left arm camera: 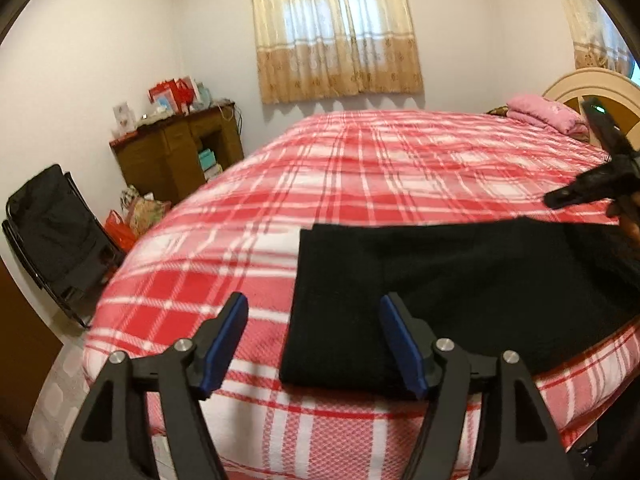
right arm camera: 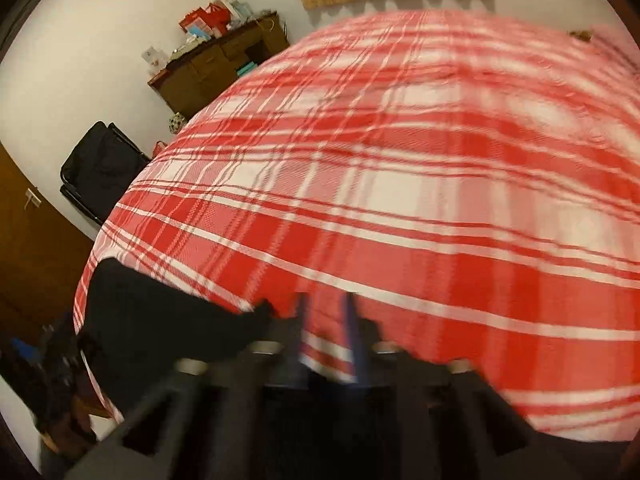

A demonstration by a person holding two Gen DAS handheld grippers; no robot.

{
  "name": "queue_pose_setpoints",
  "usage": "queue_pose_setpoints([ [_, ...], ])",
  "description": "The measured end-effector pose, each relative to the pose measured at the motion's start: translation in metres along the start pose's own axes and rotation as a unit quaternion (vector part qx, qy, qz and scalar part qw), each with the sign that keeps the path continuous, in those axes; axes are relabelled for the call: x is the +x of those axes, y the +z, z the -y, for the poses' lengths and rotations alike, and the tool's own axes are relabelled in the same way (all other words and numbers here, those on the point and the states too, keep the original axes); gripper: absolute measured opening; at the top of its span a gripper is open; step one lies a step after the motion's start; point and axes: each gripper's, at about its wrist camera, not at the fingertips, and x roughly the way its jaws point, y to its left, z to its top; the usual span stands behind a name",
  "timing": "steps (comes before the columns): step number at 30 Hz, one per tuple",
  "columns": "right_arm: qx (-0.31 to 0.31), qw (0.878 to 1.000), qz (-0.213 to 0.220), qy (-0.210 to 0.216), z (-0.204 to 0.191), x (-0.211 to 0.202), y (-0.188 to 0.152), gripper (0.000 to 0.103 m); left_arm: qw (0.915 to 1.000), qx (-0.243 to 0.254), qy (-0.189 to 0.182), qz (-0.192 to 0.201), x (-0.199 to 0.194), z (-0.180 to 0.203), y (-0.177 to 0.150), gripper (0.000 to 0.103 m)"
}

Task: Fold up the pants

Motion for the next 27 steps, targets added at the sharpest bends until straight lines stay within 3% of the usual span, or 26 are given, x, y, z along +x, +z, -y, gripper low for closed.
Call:
queue_pose_setpoints([
  [2,0.015,1.000,0.016,0.005,0.021,-0.026,-0.011,0.062,1.0000,0.003,-0.003,-0.008,0.002,0.002,0.002,0.073],
  [10,0.094,0.989,0.096,-0.056,0.122,-0.164,-0.089,0.062,0.9975,-0.004,-0.011,-0.070,0.029,0.005,-0.008,0.074],
  [14,0.171,0.965,0.156,-0.123,0.187,-0.261,-0.147,0.059,0.9971,-0.029,-0.007,-0.070,0.033,-0.001,-0.011,0.085],
  [16,0.222,0.943,0.188,-0.161,0.219,-0.316,-0.186,0.058,0.9970,-0.033,-0.009,-0.069,0.034,-0.002,-0.011,0.088],
  [20,0.277,0.908,0.189,-0.252,0.262,-0.379,-0.247,0.048,0.9969,-0.032,-0.004,-0.072,0.035,0.001,-0.011,0.088],
  [24,0.304,0.894,0.176,-0.278,0.295,-0.393,-0.276,0.042,0.9967,-0.033,0.003,-0.075,0.036,0.003,-0.010,0.091],
  [27,0.297,0.895,0.178,-0.280,0.308,-0.387,-0.274,0.042,0.9964,-0.034,0.006,-0.078,0.037,0.003,-0.010,0.092],
])
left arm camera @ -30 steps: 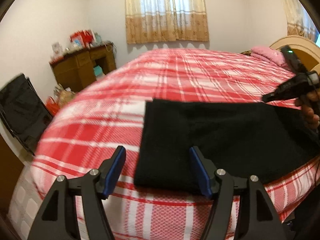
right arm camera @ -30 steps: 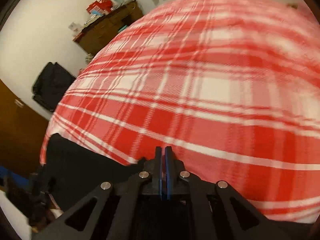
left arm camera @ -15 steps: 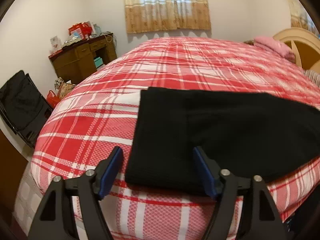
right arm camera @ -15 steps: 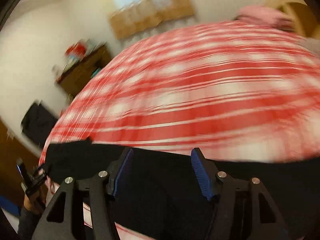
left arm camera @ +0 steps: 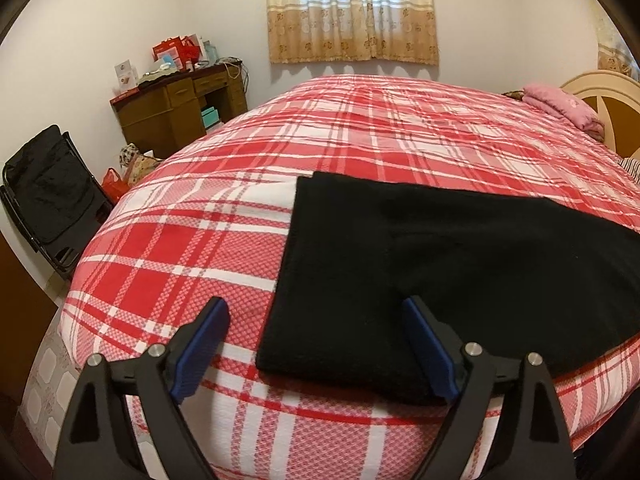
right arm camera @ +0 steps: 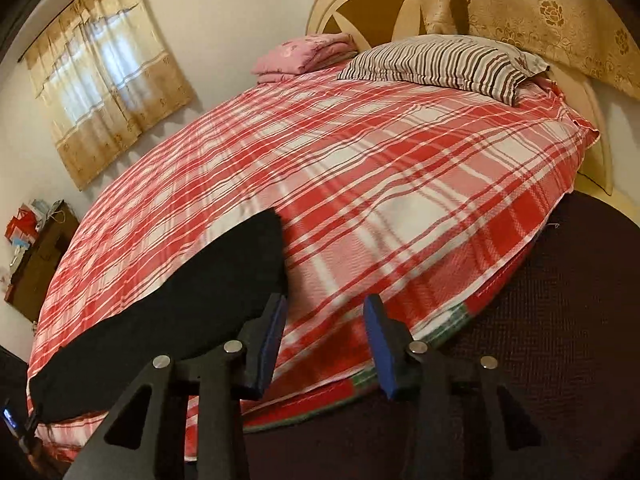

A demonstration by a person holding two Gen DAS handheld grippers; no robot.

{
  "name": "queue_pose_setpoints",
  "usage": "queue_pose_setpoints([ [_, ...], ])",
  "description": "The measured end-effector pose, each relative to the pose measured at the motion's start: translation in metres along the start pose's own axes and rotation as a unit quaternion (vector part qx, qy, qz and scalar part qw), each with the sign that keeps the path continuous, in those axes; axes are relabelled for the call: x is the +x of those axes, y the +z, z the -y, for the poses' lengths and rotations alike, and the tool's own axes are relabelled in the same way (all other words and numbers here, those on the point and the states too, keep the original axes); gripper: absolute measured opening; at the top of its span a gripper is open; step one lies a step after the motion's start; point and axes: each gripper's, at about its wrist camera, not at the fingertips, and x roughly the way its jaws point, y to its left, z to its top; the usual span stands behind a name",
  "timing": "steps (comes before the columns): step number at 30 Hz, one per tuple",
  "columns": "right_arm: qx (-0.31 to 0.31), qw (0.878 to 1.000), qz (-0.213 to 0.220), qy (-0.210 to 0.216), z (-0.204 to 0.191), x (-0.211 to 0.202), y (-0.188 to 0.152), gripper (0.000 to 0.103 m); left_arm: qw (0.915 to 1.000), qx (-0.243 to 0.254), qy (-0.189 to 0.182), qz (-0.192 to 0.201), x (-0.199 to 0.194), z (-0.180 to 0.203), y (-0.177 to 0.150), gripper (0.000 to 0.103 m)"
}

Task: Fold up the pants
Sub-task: 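Close the right gripper on the pants' folded edge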

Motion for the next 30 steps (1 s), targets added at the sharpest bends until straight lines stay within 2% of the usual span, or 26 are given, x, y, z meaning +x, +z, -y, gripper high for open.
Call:
queue_pose_setpoints([
  [3,-0.011,1.000,-0.006,-0.007,-0.007,0.014,0.000,0.042,1.0000,-0.004,0.004,-0.005,0.001,-0.001,0.001,0.094],
  [12,-0.046,0.998,0.000,0.033,-0.032,0.019,-0.011,0.042,0.9999,-0.013,0.009,-0.002,0.003,-0.004,-0.002,0.100],
  [20,-0.078,0.997,-0.005,0.017,-0.053,0.038,-0.007,0.042,0.9999,-0.013,0.009,-0.002,0.003,-0.004,-0.002,0.100],
  [25,-0.067,0.998,-0.001,0.023,-0.052,0.040,-0.009,0.042,0.9999,-0.014,0.008,0.002,0.002,-0.004,-0.002,0.100],
  [26,-0.068,0.997,-0.001,0.027,-0.052,0.040,-0.010,0.040,0.9999,-0.014,0.008,0.003,0.002,-0.004,-0.002,0.101],
  [27,-0.068,0.997,-0.002,0.034,-0.052,0.039,-0.011,0.022,0.9999,-0.014,0.008,0.003,0.002,-0.004,-0.002,0.101],
  [28,-0.064,0.997,-0.006,0.040,-0.051,0.040,-0.011,0.010,0.9999,-0.015,0.007,0.003,0.002,-0.005,-0.002,0.101],
  [30,-0.052,0.997,-0.003,0.054,-0.046,0.038,-0.011,0.007,0.9999,-0.015,0.008,0.004,0.002,-0.004,-0.002,0.101],
])
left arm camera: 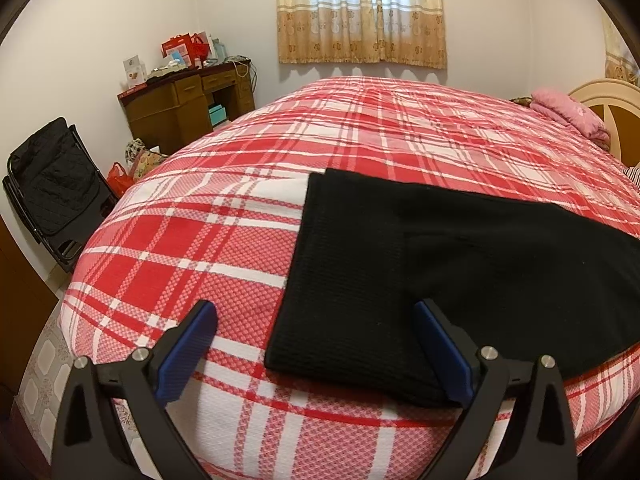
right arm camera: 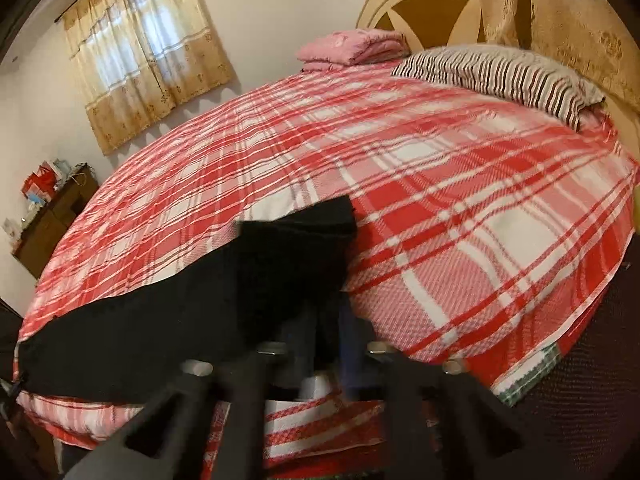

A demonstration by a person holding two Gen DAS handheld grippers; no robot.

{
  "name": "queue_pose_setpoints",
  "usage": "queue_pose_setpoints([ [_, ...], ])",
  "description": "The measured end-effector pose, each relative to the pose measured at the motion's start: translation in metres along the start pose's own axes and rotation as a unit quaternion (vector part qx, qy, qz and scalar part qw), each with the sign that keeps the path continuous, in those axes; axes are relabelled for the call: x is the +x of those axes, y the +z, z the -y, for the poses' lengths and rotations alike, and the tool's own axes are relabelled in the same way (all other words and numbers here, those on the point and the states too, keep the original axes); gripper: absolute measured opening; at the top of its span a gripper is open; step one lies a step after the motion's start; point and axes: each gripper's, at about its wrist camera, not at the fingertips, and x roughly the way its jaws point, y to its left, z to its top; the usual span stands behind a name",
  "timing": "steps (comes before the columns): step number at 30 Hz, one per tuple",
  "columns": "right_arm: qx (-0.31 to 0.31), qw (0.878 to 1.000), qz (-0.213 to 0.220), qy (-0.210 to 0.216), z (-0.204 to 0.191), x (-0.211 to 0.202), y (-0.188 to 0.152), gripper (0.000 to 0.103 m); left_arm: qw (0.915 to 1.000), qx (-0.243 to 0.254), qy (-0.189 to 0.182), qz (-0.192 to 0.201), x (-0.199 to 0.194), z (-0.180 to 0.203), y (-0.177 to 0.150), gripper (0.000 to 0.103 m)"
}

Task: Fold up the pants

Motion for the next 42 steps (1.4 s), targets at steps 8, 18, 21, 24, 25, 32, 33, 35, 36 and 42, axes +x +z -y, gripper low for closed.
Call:
queue_pose_setpoints([
  [8,0.065,0.997,0.028,-0.015,0.052,-0.005,0.006,0.006,1.0000,0.004,-0.003,0.007,0.001,0.000,-0.002,0.103],
  [18,0.086,0.993,0.079,-0.035,0.065,-0.040,0.018,0.044,0.9999,0.005,-0.005,0.011,0.002,0.000,-0.002,0.103],
  [21,0.090,0.992,0.093,-0.005,0.062,-0.051,0.034,0.044,0.9999,0.004,-0.004,0.014,0.002,0.000,-0.002,0.103],
  [24,0.059,0.996,0.067,0.008,0.040,-0.035,0.049,0.044,0.9999,0.003,-0.003,0.016,0.000,0.000,-0.002,0.103],
  [25,0.043,0.997,0.060,0.010,0.031,-0.029,0.050,0.044,0.9999,0.002,-0.003,0.016,0.000,-0.001,-0.003,0.103],
  [32,-0.042,0.992,-0.021,0.118,-0.055,0.012,0.027,0.044,0.9998,0.004,-0.001,0.019,-0.002,0.000,-0.005,0.103],
  [33,-0.066,0.987,-0.054,0.133,-0.076,0.027,0.018,0.044,0.9998,0.004,-0.002,0.021,-0.001,0.000,-0.006,0.103],
  [35,-0.084,0.987,-0.087,0.110,-0.095,0.048,0.007,0.044,0.9997,0.004,-0.005,0.023,-0.001,-0.001,-0.007,0.103],
  [36,-0.084,0.989,-0.089,0.083,-0.097,0.056,0.006,0.044,0.9997,0.004,-0.006,0.023,-0.001,-0.001,-0.007,0.103],
  [42,0.017,0.995,-0.060,0.075,-0.072,0.057,0.018,0.044,0.9993,0.009,0.009,0.035,-0.010,-0.002,-0.005,0.103],
])
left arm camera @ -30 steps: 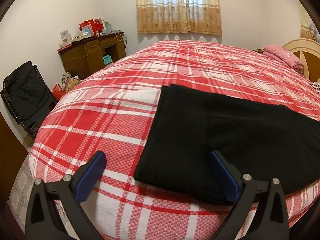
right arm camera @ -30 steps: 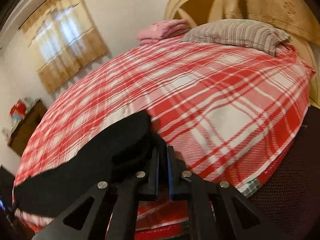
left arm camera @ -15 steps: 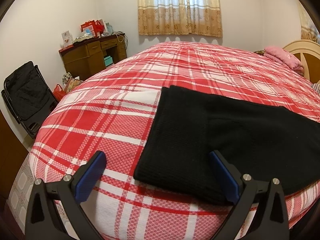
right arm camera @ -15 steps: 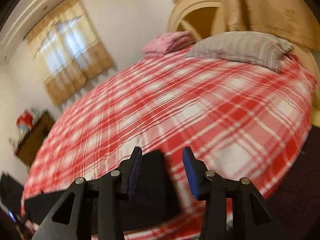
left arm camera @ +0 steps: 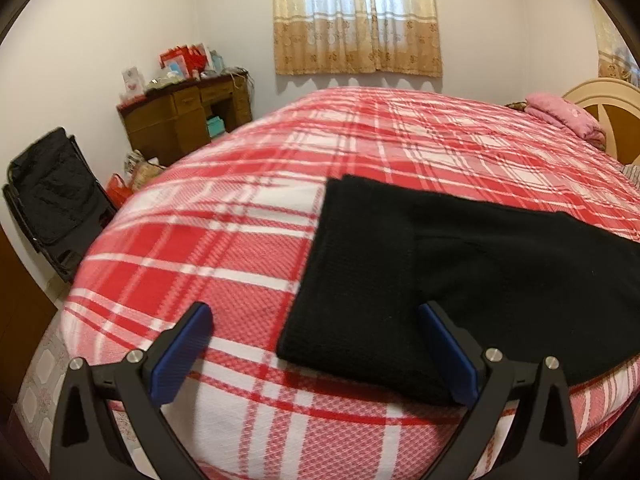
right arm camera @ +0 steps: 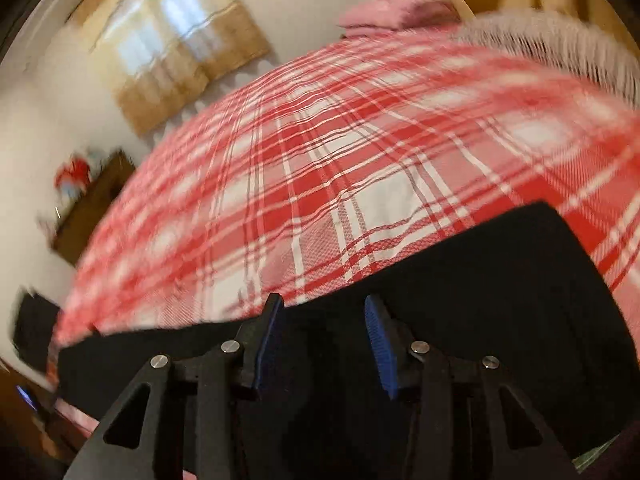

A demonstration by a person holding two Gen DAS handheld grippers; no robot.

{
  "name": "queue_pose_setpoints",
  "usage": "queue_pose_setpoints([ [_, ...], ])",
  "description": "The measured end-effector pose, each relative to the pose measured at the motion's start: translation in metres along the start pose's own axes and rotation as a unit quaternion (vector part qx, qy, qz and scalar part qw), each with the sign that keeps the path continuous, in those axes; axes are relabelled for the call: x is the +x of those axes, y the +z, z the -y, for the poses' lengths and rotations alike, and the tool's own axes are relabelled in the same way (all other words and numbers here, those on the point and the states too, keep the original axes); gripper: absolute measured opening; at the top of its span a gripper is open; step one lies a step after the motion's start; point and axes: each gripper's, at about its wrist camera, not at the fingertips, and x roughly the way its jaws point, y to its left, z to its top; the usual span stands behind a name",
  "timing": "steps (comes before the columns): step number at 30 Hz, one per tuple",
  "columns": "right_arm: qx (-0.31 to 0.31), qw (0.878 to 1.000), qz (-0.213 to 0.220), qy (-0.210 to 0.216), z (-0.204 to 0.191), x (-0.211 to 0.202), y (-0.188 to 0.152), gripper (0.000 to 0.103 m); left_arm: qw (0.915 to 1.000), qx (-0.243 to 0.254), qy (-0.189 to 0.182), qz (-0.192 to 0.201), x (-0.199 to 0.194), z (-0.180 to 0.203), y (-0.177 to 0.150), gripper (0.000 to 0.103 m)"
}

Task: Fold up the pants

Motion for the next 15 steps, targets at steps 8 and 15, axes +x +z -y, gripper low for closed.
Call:
queue_pose_setpoints([
  [8,-0.126,0.989,-0.014,0.077,-0.098,0.014,-0.037,0.052,0.9996,0.022,0.019,0.008,-0.003,0.013,0.009,0.103],
  [15,-0.186,0.981,-0.053,-0.015,-0.132,0.062,-0.069,0.052,0.9995,0.019,0.023,-0.014,0.000,0.016,0.011,0.103],
])
